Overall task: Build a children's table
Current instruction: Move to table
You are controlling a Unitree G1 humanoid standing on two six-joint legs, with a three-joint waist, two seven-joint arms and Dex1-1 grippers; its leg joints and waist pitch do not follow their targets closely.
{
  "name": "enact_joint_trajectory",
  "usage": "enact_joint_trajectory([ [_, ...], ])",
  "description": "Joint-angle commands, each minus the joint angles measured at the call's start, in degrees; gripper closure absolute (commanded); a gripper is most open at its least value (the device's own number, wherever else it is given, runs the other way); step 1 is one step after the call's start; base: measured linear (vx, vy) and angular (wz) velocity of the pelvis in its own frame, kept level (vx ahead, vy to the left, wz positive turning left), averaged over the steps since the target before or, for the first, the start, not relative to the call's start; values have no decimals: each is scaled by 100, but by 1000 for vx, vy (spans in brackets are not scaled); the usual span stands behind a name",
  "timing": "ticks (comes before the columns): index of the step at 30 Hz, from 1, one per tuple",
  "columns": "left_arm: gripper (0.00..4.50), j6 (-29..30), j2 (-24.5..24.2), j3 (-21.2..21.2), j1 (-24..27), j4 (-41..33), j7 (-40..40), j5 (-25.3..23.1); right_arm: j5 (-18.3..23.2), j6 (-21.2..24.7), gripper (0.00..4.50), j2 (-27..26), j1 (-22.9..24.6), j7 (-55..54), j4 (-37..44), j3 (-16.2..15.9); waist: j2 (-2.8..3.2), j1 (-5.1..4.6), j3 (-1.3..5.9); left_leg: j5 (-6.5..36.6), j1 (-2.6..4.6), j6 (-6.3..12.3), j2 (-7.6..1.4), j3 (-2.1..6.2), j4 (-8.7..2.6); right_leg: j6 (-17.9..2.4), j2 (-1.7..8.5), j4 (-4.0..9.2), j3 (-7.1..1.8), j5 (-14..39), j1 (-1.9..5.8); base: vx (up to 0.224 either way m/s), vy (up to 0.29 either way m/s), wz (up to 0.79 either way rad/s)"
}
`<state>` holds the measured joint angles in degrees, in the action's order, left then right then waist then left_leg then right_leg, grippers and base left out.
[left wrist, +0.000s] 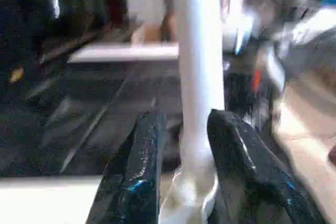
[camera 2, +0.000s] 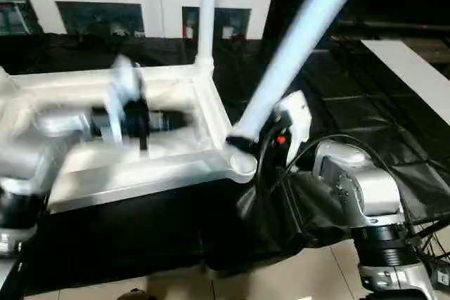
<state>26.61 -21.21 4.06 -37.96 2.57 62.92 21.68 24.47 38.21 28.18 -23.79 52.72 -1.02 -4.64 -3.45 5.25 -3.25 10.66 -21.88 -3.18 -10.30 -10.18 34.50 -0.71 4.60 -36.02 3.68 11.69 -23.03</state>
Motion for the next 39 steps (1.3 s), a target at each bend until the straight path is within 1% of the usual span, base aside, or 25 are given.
enact_joint_trajectory([
  [1,251,211,233,132,-25,-178,-47,272,-46,107,183,163,26,234,260,-208,10,-5,372,557,128,93,-305,52,-402,-1347,399,347,-294,157,308,0,0,0],
  [2,251,321,411,145,-74,-220,-127,370,-68,148,183,191,27,264,320,-307,-7,-7,391,435,113,132,-304,51,-385,-1372,402,326,-293,1,328,0,0,0],
  [3,242,408,560,156,-126,-210,-254,381,-94,165,183,201,23,285,365,-376,-17,-3,387,414,110,162,-303,53,-385,-1377,405,335,-296,-14,324,0,0,0],
  [4,230,408,560,156,-126,-210,-254,381,-94,165,183,201,23,285,365,-376,4,-4,387,418,103,175,-300,52,-381,-1389,409,332,-299,-21,329,0,0,0],
  [5,213,464,648,161,-162,-190,-345,372,-107,179,183,205,17,293,388,-409,-9,-5,387,451,107,195,-300,51,-378,-1387,403,346,-298,23,331,0,0,0],
  [7,198,461,815,240,-220,-82,-490,291,-162,180,183,221,-3,306,425,-510,-12,-11,384,494,95,186,-299,63,-378,-1350,403,359,-295,121,342,0,0,0],
  [8,198,424,892,294,-262,32,-611,187,-183,174,183,228,0,316,448,-547,-16,-11,383,529,101,181,-301,63,-378,-1331,405,371,-295,197,338,0,0,0],
  [10,175,280,1105,300,-364,306,-872,55,-183,202,183,230,27,337,502,-614,-8,-7,391,519,118,194,-298,59,-363,-1309,386,376,-295,191,327,0,0,0],
  [11,168,273,1190,258,-393,348,-915,134,-215,183,183,254,28,346,498,-666,-18,-4,393,496,108,204,-300,69,-367,-1293,393,374,-293,169,341,0,0,0],
  [12,165,379,1257,192,-399,315,-946,280,-249,162,183,266,36,350,483,-707,16,-6,395,479,107,186,-304,71,-365,-1321,391,371,-290,102,336,0,0,0],
  [13,165,570,1350,94,-399,240,-995,511,-297,128,183,292,45,355,461,-772,4,-7,401,471,106,172,-308,72,-362,-1351,397,355,-290,51,345,0,0,0],
  [14,155,704,1399,58,-391,185,-1014,638,-326,111,183,300,51,343,445,-800,27,1,399,478,105,177,-303,74,-363,-1393,394,354,-287,1,342,0,0,0],
  [15,143,816,1437,20,-392,164,-1055,716,-333,114,183,304,55,340,445,-812,5,-2,399,506,106,186,-301,70,-361,-1410,392,357,-288,4,346,0,0,0],
  [17,127,1141,1558,-99,-403,128,-1171,950,-364,110,183,313,62,316,432,-848,9,-1,400,519,105,189,-301,66,-356,-1441,391,348,-289,0,350,0,0,0],
  [18,125,1211,1596,-139,-416,136,-1192,1018,-384,95,183,311,61,302,419,-859,-3,-4,396,525,101,207,-295,67,-355,-1430,387,361,-288,42,353,0,0,0],
  [19,177,1239,1605,-156,-424,142,-1200,1042,-384,93,183,311,60,303,418,-859,2,-1,396,537,106,222,-297,72,-356,-1413,388,371,-286,103,351,0,0,0],
  [21,166,1321,1627,-220,-461,188,-1245,1093,-385,87,183,301,45,300,411,-855,6,-2,399,551,112,216,-303,75,-355,-1394,385,374,-285,131,348,0,0,0],
  [22,181,1340,1599,-208,-471,210,-1268,1054,-393,75,183,291,31,297,396,-849,-11,-9,395,549,104,223,-298,73,-355,-1376,382,376,-286,136,352,0,0,0],
  [23,181,1360,1559,-187,-485,238,-1298,999,-403,58,183,279,11,293,376,-841,-18,-4,397,541,107,229,-299,72,-353,-1366,384,375,-286,146,353,0,0,0],
  [24,215,1394,1532,-182,-479,234,-1336,1001,-424,7,183,274,-3,287,354,-847,-1,-1,400,504,107,237,-300,77,-352,-1359,384,367,-286,125,351,0,0,0],
  [27,219,1444,1470,-155,-456,195,-1368,998,-457,-71,183,256,-25,273,307,-868,-1,-5,400,477,108,240,-297,74,-349,-1362,381,365,-284,76,346,0,0,0],
  [29,251,1515,1404,-111,-434,164,-1425,965,-432,-86,183,223,-44,269,294,-868,5,-3,410,434,112,243,-300,75,-344,-1373,380,348,-284,12,349,0,0,0],
  [32,261,1550,1339,-61,-428,200,-1525,849,-409,-109,183,183,-73,255,279,-854,5,-9,406,438,110,260,-297,74,-345,-1386,379,349,-283,-12,350,0,0,0],
  [33,268,1548,1333,-61,-427,210,-1537,835,-405,-115,183,173,-78,253,269,-851,-23,1,404,447,114,263,-300,72,-345,-1387,387,348,-281,42,350,0,0,0],
  [39,268,1508,1331,-218,-546,300,-1784,843,-436,-252,183,74,-130,192,187,-742,-17,4,402,495,112,210,-297,71,-344,-1340,389,359,-282,158,343,0,0,0],
])
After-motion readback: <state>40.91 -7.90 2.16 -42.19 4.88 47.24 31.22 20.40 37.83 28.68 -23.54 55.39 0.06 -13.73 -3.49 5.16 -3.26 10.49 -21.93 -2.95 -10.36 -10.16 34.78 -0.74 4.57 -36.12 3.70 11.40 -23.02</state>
